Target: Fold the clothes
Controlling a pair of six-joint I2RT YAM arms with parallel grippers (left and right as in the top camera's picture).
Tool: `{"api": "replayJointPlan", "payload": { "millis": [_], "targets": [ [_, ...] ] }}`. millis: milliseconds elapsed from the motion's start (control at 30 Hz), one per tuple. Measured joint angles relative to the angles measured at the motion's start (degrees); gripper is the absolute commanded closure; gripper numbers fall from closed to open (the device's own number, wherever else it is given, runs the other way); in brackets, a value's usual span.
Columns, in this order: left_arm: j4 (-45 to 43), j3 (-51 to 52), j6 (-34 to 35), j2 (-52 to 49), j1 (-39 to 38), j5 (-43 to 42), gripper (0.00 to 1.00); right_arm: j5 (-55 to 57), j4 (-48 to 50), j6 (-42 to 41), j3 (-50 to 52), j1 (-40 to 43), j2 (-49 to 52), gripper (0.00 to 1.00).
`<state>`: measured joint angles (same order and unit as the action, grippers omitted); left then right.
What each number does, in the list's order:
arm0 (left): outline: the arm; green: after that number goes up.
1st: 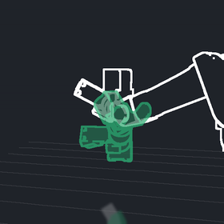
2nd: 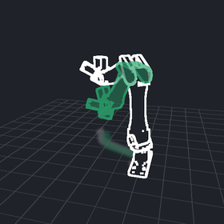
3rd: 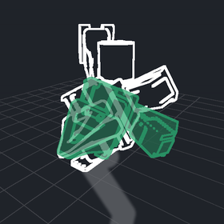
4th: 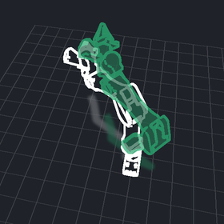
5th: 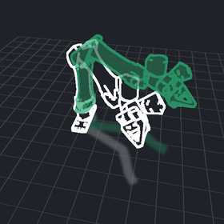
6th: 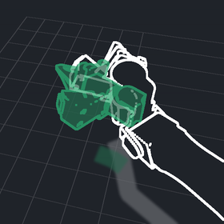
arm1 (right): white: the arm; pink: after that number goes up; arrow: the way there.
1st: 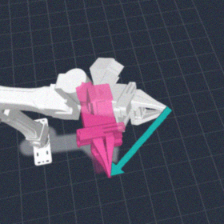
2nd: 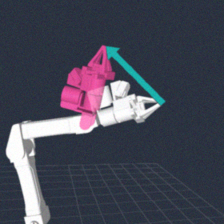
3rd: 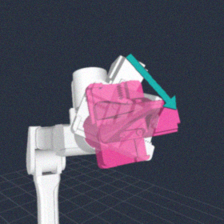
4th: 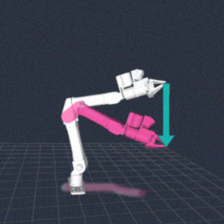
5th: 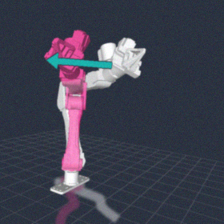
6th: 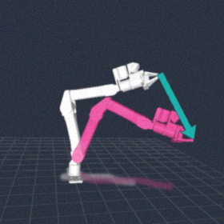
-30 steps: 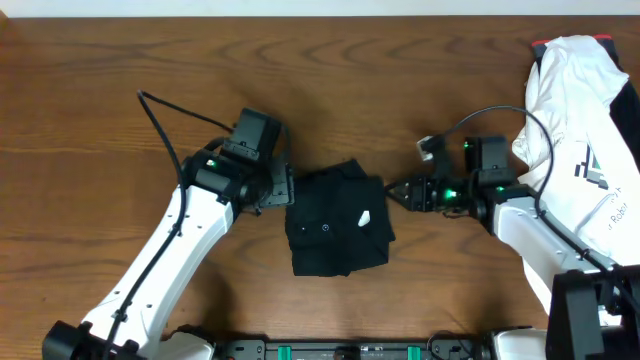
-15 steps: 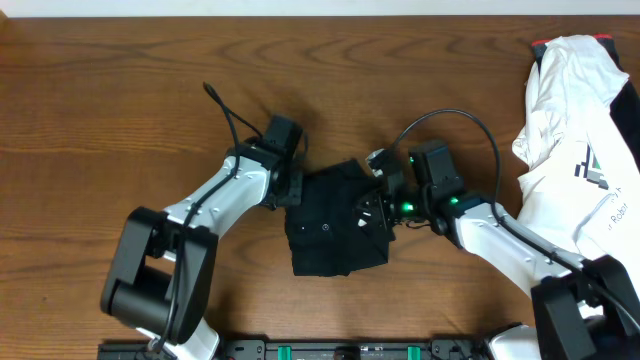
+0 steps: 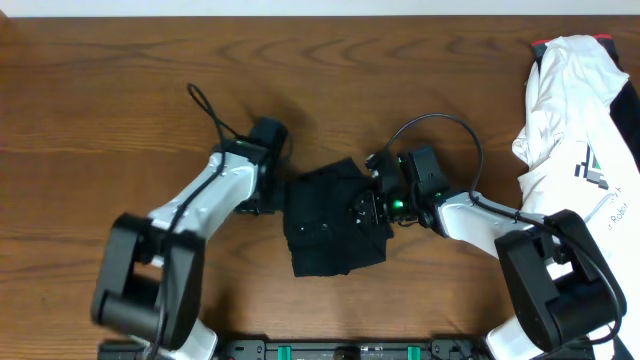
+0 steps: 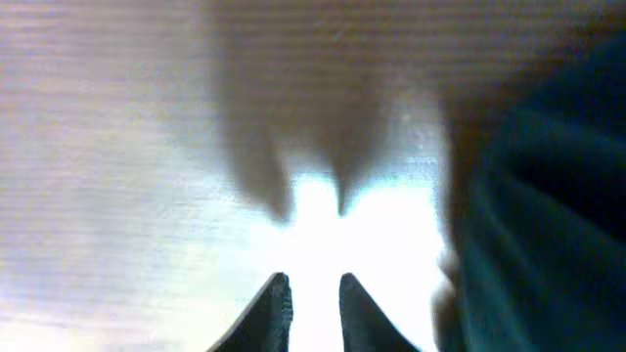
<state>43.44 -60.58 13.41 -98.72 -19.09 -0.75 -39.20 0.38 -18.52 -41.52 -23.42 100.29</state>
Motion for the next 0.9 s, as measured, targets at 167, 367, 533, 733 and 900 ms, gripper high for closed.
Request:
{"api": "replayJointPlan", "payload": {
  "millis": [167, 367, 533, 733, 900],
  "targets": [
    [1.51, -2.29, 0.04, 11.91, -0.31, -3.54, 0.76, -6.60, 1.53, 0.02, 0.02, 0.35, -1.16, 0.71],
    [-0.92, -2.82, -0.44, 16.92, -0.85, -5.97, 0.79, -9.68, 6.29, -2.67, 0.00, 0.33, -7.32, 0.68],
    [-8.72, 0.83, -1.97, 10.56, -0.85, -10.75, 0.81, -7.93, 6.05, -3.82, 0.00, -0.07, -7.19, 0.69],
    [-13.57, 3.10, -4.11, 1.49, -1.20, -14.53, 0.81, -3.98, 6.29, -4.24, 0.00, -1.75, -3.30, 0.73],
    [-14.73, 3.06, -5.62, -3.08, -1.18, -12.33, 0.85, -0.70, 6.32, -6.45, 0.00, -2.47, 3.34, 0.77]
  ]
}}
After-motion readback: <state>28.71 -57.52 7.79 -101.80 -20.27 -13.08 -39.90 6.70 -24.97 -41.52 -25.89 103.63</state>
